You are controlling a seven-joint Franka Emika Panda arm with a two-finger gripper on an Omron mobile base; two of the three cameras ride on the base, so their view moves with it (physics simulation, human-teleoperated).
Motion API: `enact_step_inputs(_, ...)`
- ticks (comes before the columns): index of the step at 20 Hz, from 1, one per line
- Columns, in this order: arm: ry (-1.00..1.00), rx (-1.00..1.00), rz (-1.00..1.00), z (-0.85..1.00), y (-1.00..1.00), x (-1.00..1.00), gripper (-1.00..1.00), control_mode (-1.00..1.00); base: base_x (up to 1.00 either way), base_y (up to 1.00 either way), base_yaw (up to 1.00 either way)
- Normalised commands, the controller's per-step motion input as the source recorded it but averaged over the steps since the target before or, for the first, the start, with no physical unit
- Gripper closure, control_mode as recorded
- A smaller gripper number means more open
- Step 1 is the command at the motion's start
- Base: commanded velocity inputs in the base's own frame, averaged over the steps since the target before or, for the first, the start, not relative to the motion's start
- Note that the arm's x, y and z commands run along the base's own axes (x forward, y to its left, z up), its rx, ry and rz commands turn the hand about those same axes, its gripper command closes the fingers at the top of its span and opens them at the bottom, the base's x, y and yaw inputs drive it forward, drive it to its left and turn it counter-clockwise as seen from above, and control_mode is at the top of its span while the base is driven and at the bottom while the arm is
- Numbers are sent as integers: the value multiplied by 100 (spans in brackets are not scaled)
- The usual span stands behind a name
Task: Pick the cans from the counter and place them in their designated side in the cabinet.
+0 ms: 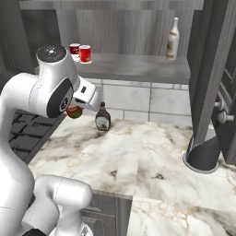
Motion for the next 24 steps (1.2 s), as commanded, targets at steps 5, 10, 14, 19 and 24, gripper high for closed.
enact_step_inputs(5,-11,0,4,20,10,-7,100,-100,0,0,0)
enact_step_inputs(10,-16,0,4,13,8,0,100,-100,0,0,0)
enact_step_inputs(14,-15,0,3,14,10,0,100,-100,0,0,0)
enact_step_inputs(19,-13,0,3,19,11,0,100,-100,0,0,0)
enact_step_inputs(24,-12,0,2,27,9,3,100,-100,0,0,0)
